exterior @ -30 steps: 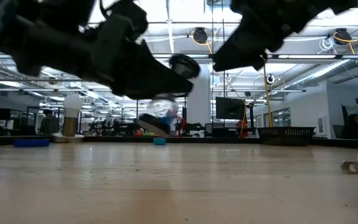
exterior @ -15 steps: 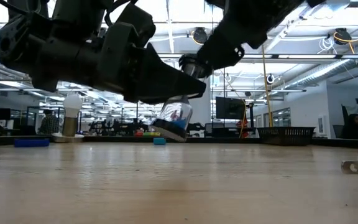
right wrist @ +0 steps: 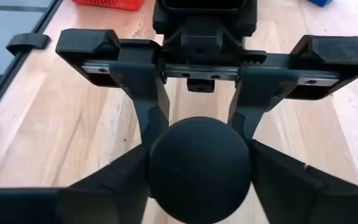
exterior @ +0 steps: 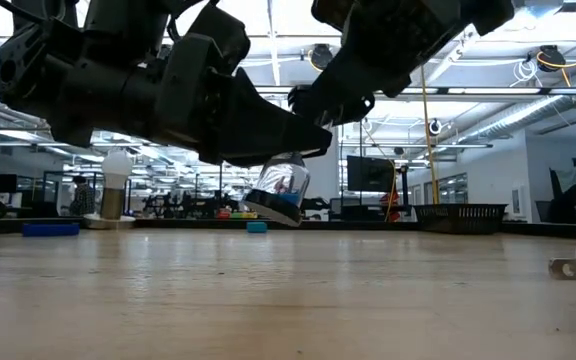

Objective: Pick & Place Office items
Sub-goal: Put the blue hourglass into the red bin

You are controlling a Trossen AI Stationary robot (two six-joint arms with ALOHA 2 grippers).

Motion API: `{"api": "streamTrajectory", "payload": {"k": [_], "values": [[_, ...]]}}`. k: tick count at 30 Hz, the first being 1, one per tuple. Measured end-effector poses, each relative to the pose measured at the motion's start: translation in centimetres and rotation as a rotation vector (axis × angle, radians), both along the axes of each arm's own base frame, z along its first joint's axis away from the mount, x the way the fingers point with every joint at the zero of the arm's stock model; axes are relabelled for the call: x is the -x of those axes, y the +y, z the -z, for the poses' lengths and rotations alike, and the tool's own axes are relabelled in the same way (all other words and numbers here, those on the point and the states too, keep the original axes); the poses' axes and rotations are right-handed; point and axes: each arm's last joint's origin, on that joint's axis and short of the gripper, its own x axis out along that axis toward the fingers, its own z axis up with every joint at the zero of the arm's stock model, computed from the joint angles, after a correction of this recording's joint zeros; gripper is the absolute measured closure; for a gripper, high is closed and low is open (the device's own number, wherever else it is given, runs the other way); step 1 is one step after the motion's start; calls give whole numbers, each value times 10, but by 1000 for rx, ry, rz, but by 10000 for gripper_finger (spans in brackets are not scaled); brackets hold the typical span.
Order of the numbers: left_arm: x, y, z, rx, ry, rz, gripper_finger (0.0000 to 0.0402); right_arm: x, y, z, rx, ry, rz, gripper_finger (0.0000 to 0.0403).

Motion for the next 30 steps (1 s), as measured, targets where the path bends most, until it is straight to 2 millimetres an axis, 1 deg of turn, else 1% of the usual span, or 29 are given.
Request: {"api": "streamTrajectory", "payload": {"k": [3, 5, 11, 15, 18, 21, 24, 27, 28, 30], "values": [[0, 0, 0, 17, 3, -7, 231, 0, 0, 0, 5, -4, 1, 194], [0, 0, 0, 21, 3, -14, 224, 0, 0, 0, 5, -6, -1, 197], [1, 0, -1, 23, 8, -27, 143, 0, 0, 0, 6, -7, 3, 197], [7, -4, -15, -7, 89, -14, 106, 1, 0, -5, 2, -27, -4, 197], [20, -4, -26, -40, 142, -25, 94, 5, 0, -12, -3, -30, -14, 197], [38, -5, -34, -58, 135, -45, 93, 9, -1, -21, -8, -48, -14, 197], [60, -1, -30, -64, 154, -75, 102, 13, -1, -31, -1, -70, 8, 197], [81, 1, -32, -42, 121, -85, 116, 10, -1, -34, 18, -65, 29, 197], [89, 2, -34, -34, 101, -80, 122, 7, -1, -31, 27, -52, 26, 197], [102, 3, -39, -20, 58, -72, 137, -6, -1, -28, 45, -53, 22, 197]]}}
